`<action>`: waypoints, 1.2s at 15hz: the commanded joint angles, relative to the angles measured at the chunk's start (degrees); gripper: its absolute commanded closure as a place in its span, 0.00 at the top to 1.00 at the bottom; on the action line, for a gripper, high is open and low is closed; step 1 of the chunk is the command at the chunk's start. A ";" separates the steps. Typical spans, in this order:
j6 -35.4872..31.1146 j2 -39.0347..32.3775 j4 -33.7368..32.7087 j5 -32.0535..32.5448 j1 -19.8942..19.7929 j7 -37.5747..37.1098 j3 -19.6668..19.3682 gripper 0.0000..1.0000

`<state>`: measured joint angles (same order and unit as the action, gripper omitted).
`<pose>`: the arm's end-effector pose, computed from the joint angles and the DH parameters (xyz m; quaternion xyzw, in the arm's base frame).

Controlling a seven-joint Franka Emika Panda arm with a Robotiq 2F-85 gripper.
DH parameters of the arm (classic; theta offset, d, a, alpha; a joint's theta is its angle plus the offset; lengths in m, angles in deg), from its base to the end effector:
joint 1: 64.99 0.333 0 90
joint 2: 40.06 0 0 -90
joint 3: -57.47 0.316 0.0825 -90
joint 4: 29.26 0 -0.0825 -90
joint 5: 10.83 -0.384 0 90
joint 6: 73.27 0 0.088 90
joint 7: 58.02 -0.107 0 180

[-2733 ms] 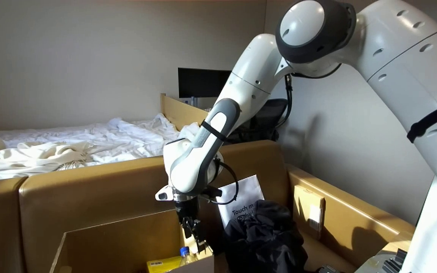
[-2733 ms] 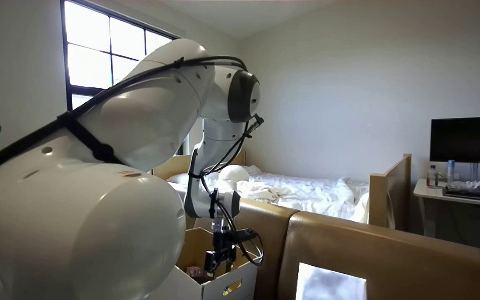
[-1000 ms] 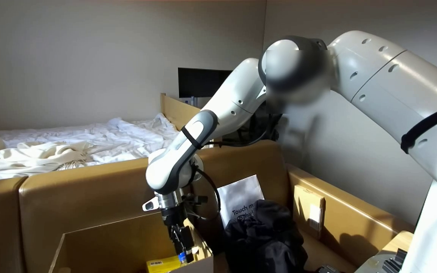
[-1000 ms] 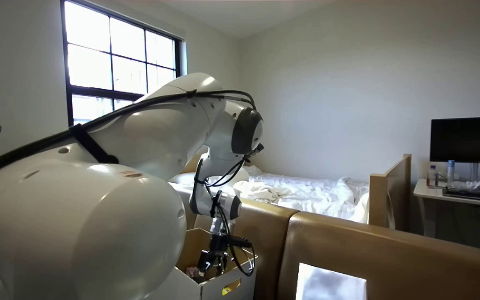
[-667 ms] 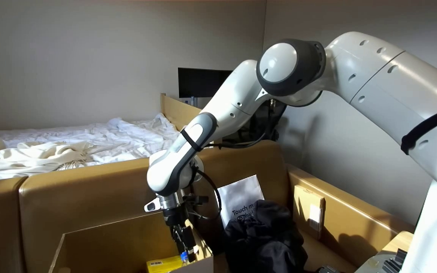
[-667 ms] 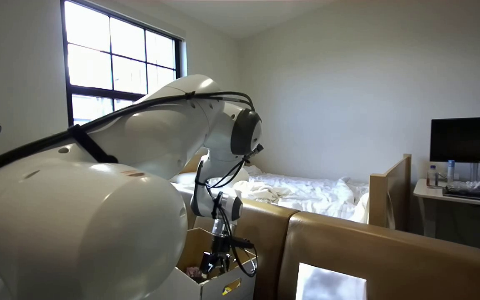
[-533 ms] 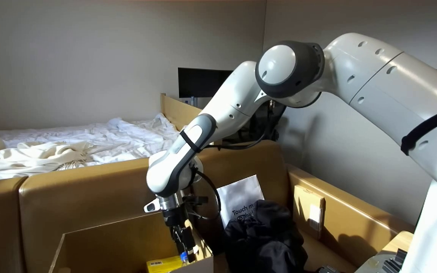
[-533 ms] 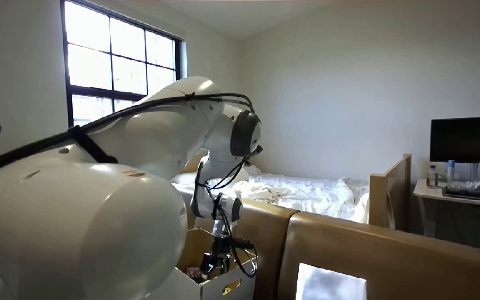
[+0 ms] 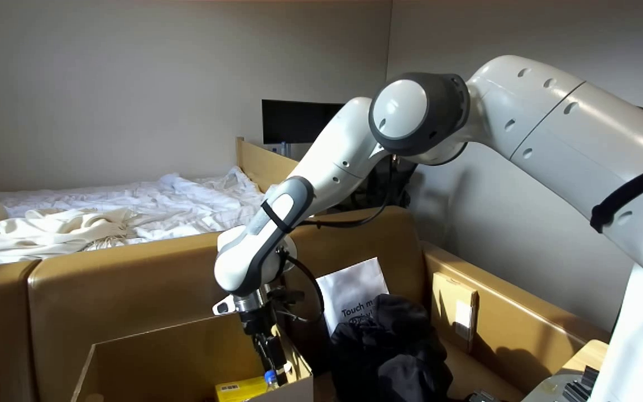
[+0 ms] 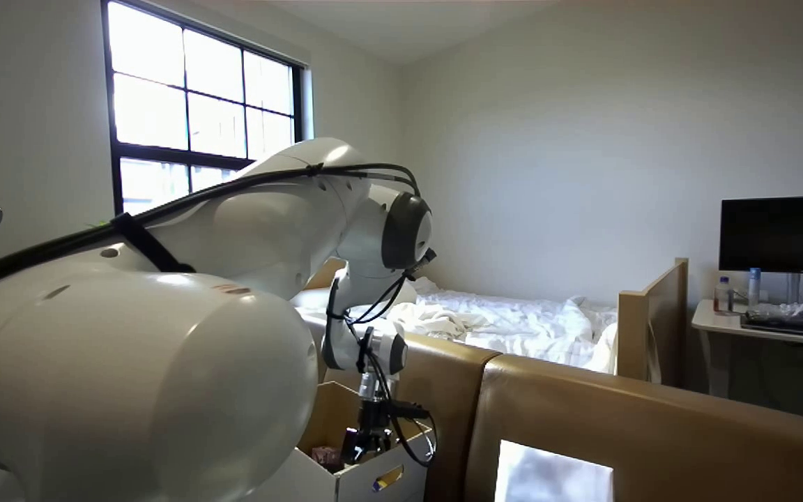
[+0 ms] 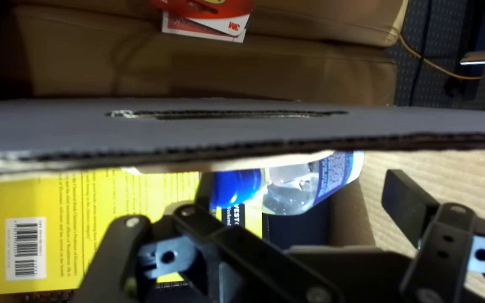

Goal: Remove the bottle from the box and put it on the handle of the couch

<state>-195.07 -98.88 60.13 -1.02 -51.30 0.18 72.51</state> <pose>0.5555 0.2873 0.0243 -0.6920 -0.6884 0.1862 0.1121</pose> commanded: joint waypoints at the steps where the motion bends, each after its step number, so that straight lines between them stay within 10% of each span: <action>1: -0.07 -0.24 -1.25 1.61 1.82 -4.29 -1.62 1.00; 14: 1.86 -2.95 -3.30 0.72 1.20 -3.43 -0.18 1.00; 15: 2.01 -2.76 -3.27 0.85 1.19 -3.54 -0.37 0.75; 18: 1.61 -2.15 -2.82 0.89 0.99 -3.73 -0.52 0.60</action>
<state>-194.81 -101.47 56.71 -0.84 -49.71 -3.32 71.57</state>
